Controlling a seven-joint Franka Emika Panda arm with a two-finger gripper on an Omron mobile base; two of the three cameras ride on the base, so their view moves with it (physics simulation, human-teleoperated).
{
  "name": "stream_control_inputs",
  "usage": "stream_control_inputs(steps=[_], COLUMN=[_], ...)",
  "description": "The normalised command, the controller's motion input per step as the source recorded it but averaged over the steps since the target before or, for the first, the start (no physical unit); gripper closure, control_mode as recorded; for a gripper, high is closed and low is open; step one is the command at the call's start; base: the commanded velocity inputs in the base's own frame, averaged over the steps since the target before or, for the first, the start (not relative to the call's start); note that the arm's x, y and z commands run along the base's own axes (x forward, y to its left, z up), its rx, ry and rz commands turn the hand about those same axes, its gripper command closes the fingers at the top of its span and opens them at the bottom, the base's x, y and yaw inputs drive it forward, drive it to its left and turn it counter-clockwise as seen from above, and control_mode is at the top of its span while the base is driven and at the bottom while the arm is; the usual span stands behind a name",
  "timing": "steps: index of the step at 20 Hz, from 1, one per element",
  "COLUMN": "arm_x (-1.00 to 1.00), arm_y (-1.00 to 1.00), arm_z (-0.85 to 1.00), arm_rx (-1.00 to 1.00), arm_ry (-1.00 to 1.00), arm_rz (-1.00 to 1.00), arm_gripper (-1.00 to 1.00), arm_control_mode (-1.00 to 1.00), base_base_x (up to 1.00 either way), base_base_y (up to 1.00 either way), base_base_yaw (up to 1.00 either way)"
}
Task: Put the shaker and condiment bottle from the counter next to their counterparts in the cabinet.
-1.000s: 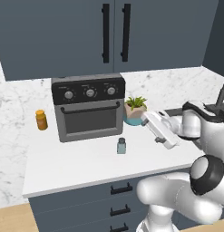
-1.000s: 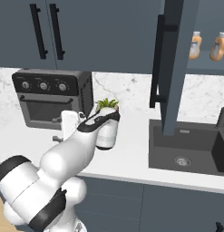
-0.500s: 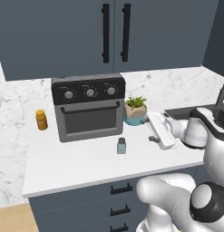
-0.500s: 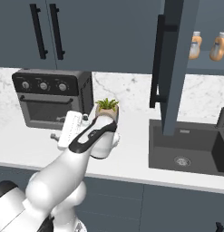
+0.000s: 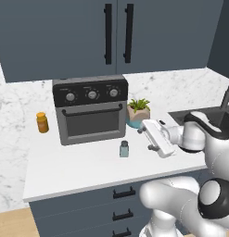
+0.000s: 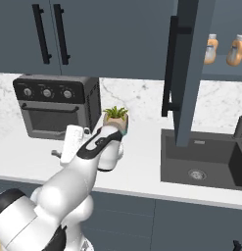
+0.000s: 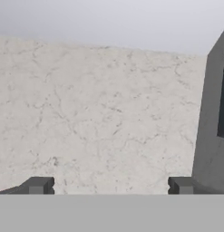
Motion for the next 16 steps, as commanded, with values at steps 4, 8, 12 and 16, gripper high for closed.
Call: stream_control_inputs(steps=[4,8,12,16], arm_x=[0.01,0.09,0.13,0.0], arm_y=[0.0,0.0,0.0,0.0], arm_z=[-0.08,-0.09,-0.03,-0.01], arm_rx=[0.0,0.0,0.0,0.0], arm_ry=[0.0,0.0,0.0,0.01], arm_rz=[0.28,0.21,0.05,0.0], arm_gripper=[-1.0,-1.0,-1.0,-1.0], arm_control_mode=[-1.0,-1.0,-1.0,-1.0], base_base_x=[0.0,0.0,0.0,0.0], base_base_y=[0.0,0.0,0.0,0.0], base_base_yaw=[0.0,0.0,0.0,0.0])
